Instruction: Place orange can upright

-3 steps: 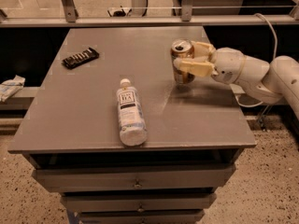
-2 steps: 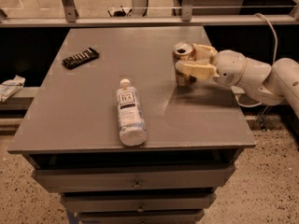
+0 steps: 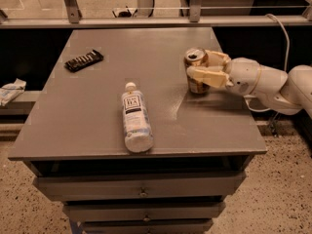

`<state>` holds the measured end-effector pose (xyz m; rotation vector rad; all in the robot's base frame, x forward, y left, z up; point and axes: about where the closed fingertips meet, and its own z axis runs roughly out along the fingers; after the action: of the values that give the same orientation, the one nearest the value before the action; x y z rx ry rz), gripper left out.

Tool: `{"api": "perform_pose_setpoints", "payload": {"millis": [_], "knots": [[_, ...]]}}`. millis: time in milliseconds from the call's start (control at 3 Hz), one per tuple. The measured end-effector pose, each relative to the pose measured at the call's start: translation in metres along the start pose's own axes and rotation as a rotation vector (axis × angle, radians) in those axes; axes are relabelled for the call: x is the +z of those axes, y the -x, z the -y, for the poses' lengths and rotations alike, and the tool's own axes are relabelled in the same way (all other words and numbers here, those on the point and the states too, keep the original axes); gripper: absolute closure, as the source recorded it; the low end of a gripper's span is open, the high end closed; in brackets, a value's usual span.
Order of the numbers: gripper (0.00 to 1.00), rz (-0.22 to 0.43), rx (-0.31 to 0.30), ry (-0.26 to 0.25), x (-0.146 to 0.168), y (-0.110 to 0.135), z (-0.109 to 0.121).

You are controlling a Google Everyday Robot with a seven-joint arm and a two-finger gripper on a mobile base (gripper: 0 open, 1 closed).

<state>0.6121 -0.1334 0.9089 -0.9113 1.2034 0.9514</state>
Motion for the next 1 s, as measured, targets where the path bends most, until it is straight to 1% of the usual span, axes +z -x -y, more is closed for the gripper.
{"api": "perform_pose_setpoints", "payload": {"millis": [333, 667, 1000], "knots": [[0.01, -0.007, 0.010, -0.009, -0.0006, -0.0054, -0.0027], [0.00, -0.018, 0.014, -0.014, -0.0016, -0.0092, -0.0039], [0.00, -0.049, 0.016, -0.015, -0.0089, -0.0100, -0.0053]]}}
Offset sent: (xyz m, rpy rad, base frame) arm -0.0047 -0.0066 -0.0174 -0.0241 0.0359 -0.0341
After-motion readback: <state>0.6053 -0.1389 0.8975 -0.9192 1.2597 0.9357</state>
